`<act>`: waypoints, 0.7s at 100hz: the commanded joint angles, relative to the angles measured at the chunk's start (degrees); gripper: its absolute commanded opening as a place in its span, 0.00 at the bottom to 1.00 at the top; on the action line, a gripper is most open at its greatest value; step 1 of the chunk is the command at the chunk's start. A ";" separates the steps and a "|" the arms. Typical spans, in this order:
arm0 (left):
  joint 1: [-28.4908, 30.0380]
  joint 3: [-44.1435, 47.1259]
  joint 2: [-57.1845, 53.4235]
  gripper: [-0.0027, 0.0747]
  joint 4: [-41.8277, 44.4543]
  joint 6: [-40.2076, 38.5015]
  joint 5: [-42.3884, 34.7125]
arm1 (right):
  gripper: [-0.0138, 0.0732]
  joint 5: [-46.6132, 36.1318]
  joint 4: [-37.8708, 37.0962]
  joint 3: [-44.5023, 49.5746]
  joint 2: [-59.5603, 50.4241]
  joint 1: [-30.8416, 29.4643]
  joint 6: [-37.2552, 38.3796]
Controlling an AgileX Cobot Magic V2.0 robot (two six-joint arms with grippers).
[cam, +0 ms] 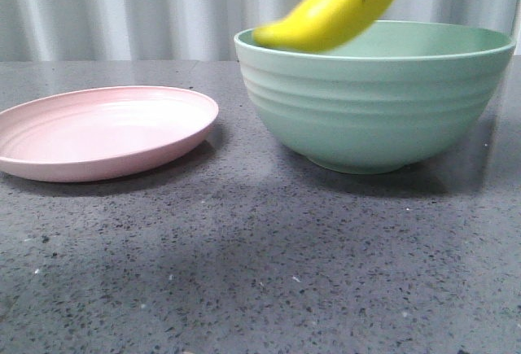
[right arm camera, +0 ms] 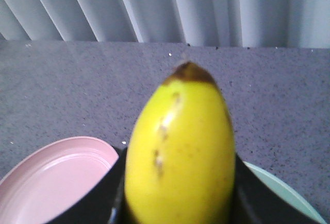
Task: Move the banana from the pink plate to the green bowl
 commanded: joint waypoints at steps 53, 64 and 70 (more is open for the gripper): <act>0.12 -1.95 -1.06 0.50 -1.03 0.18 -3.13 | 0.63 -4.73 -1.18 -1.90 6.97 -0.06 -0.57; 0.12 -1.95 -1.06 0.50 -1.03 0.18 -3.13 | 0.64 -4.78 -1.18 -1.90 6.97 -0.06 -0.57; 0.12 -1.95 -1.06 0.50 -1.03 0.18 -3.23 | 0.64 -5.21 -1.29 -1.90 6.97 -0.06 -0.57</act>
